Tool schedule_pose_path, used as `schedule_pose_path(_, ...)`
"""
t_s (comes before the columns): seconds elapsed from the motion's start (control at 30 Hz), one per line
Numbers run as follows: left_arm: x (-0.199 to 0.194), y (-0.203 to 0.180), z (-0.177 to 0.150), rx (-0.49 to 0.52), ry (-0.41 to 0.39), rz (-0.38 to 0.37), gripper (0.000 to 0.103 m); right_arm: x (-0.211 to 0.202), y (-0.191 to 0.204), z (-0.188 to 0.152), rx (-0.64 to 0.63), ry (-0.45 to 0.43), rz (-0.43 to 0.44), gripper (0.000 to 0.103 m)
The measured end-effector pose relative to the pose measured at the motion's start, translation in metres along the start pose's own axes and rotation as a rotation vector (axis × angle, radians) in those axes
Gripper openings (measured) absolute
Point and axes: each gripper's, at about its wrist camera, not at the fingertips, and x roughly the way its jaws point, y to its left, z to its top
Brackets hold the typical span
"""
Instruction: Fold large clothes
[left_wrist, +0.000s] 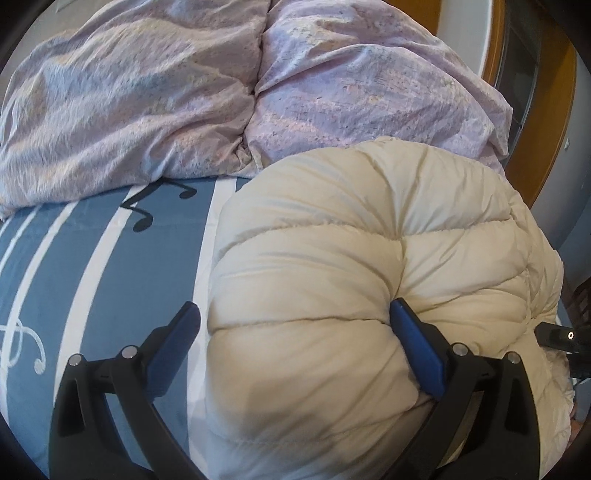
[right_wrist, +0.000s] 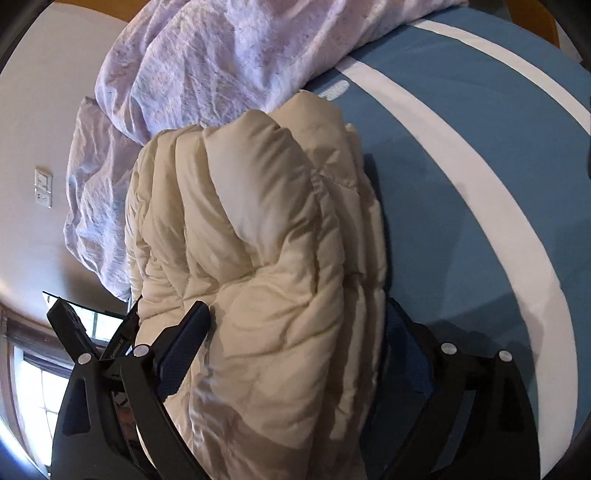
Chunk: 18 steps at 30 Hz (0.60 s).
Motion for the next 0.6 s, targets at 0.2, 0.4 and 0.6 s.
schedule_pose_path(0.2, -0.009, 0.004, 0.002, -0.004, 0.001, -0.014, 0.101, 0.011, 0.009, 0.005, -0.027, 0.017, 0.053, 0.094)
schedule_pose_path(0.4, -0.034, 0.022, 0.007, 0.003, 0.002, -0.059, 0.101, 0.017, 0.006, 0.003, -0.012, 0.022, 0.13, 0.062)
schedule_pose_path(0.6, -0.047, 0.05, 0.003, -0.028, 0.036, -0.101, 0.101, 0.011, 0.0, 0.005, 0.049, 0.003, 0.181, 0.038)
